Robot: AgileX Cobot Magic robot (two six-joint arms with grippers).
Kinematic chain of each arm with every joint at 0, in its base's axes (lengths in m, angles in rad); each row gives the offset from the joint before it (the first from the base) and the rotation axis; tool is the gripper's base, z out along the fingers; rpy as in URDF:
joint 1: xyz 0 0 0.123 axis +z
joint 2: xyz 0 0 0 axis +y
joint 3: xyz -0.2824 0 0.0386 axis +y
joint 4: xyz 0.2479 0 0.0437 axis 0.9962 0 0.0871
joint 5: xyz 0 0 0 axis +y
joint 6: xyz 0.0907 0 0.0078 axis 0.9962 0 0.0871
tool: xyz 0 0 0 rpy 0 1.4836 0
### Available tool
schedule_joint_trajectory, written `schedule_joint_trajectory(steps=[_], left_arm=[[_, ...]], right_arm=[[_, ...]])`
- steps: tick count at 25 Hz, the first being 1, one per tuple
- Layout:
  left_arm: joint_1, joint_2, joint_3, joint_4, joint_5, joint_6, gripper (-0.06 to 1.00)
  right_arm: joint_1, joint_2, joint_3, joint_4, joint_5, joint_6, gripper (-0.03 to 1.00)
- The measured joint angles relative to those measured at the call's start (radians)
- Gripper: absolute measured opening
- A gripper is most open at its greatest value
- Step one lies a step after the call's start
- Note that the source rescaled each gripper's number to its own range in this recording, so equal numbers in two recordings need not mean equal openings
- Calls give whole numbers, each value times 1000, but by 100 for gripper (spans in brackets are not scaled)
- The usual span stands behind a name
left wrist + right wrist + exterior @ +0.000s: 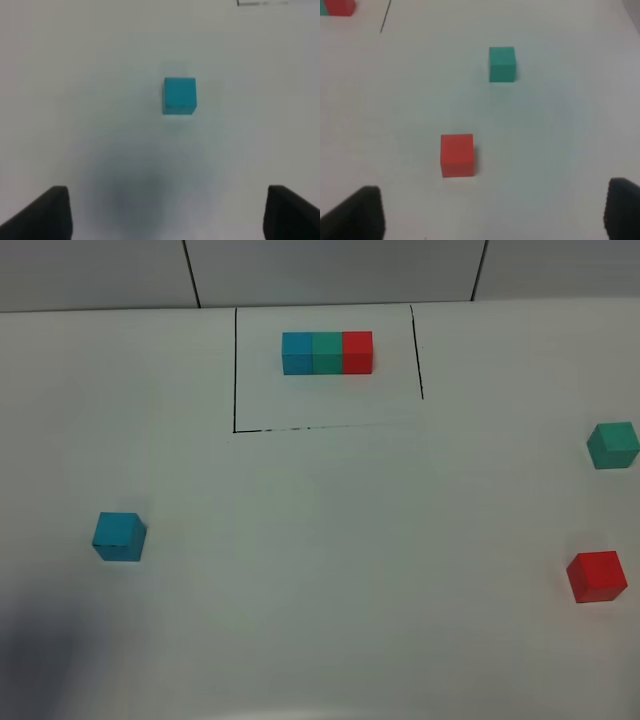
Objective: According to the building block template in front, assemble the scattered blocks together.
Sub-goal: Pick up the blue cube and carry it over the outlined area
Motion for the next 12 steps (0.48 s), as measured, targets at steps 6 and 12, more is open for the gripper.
schedule_joint_trajectory(steps=[6, 12], left_arm=[[-3, 395, -106, 0, 45, -1, 83], [-99, 664, -128, 10, -25, -35, 83]], right_arm=[[0, 0, 0, 0, 0, 0, 84], [0, 0, 0, 0, 0, -2, 84]])
